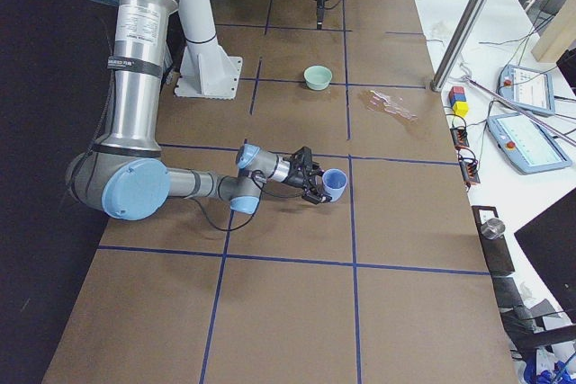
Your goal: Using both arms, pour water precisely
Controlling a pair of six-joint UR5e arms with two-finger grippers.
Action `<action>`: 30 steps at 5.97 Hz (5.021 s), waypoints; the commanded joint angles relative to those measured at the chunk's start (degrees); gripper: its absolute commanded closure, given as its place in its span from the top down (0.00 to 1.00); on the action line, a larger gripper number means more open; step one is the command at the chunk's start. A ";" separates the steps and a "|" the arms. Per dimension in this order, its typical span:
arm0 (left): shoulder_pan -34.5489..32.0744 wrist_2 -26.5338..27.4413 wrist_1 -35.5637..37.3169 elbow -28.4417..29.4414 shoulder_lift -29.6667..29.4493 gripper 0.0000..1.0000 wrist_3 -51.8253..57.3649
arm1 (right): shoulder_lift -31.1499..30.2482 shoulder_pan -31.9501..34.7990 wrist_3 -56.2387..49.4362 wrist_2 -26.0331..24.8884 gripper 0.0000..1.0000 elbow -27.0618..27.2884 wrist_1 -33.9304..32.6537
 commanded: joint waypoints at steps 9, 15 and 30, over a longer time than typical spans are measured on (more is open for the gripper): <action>0.01 0.00 0.00 -0.35 -0.27 1.00 -1.36 | 2.23 2.49 -2.39 0.88 0.08 2.57 0.30; 0.10 0.00 0.00 -0.26 -0.53 1.00 -1.28 | 11.87 4.87 -12.33 6.16 0.00 8.33 -6.36; 0.10 -0.26 -0.09 -0.44 -0.62 1.00 -1.28 | 37.30 -17.28 -39.75 -28.03 0.00 8.41 -59.81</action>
